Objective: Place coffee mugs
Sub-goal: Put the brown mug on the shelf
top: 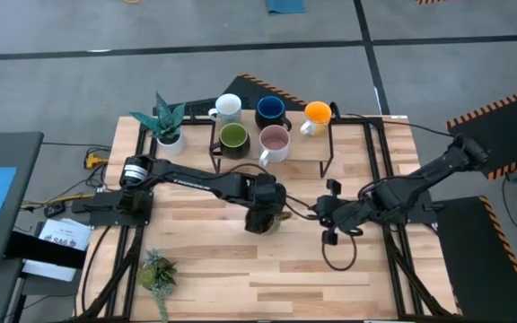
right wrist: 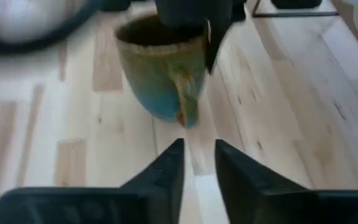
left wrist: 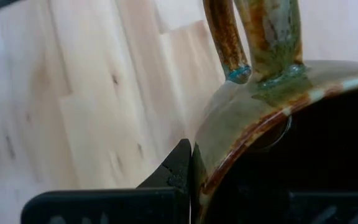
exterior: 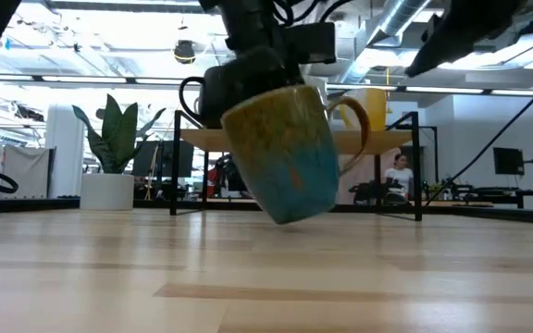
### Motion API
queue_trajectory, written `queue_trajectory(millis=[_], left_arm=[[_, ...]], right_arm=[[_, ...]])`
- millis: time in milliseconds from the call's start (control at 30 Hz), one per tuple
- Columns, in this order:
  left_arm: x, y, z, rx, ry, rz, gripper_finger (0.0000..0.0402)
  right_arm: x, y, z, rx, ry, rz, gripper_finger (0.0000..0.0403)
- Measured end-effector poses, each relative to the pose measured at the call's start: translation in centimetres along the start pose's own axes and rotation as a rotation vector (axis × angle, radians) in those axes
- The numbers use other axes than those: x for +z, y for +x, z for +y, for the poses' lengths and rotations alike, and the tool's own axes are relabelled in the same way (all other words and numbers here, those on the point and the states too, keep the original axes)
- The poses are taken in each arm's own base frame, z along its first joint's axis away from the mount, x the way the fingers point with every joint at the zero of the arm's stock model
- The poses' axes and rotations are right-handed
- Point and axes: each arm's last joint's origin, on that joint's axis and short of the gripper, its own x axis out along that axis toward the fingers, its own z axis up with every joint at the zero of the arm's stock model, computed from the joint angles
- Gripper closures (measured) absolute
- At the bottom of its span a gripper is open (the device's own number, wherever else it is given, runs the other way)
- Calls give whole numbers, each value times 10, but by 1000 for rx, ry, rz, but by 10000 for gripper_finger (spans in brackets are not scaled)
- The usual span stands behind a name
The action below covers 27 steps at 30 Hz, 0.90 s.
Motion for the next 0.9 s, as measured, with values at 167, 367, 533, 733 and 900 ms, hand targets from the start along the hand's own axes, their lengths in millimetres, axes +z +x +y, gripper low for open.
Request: queue_trajectory(millis=[167, 367, 533, 733, 900], left_arm=[[5, -16, -6, -56, 9, -52, 386], [8, -25, -14, -64, 39, -78, 386], [11, -28, -19, -60, 54, -93, 386], [14, -29, -21, -63, 70, -123, 386], [13, -30, -20, -61, 90, -125, 387]], right_arm=[[0, 18, 10, -8, -95, -7, 212], [0, 38, 19, -11, -220, -21, 149], [-3, 43, 17, -9, -202, -64, 143], [-16, 54, 12, 11, -150, -140, 143], [-15, 54, 15, 83, -136, -178, 143]])
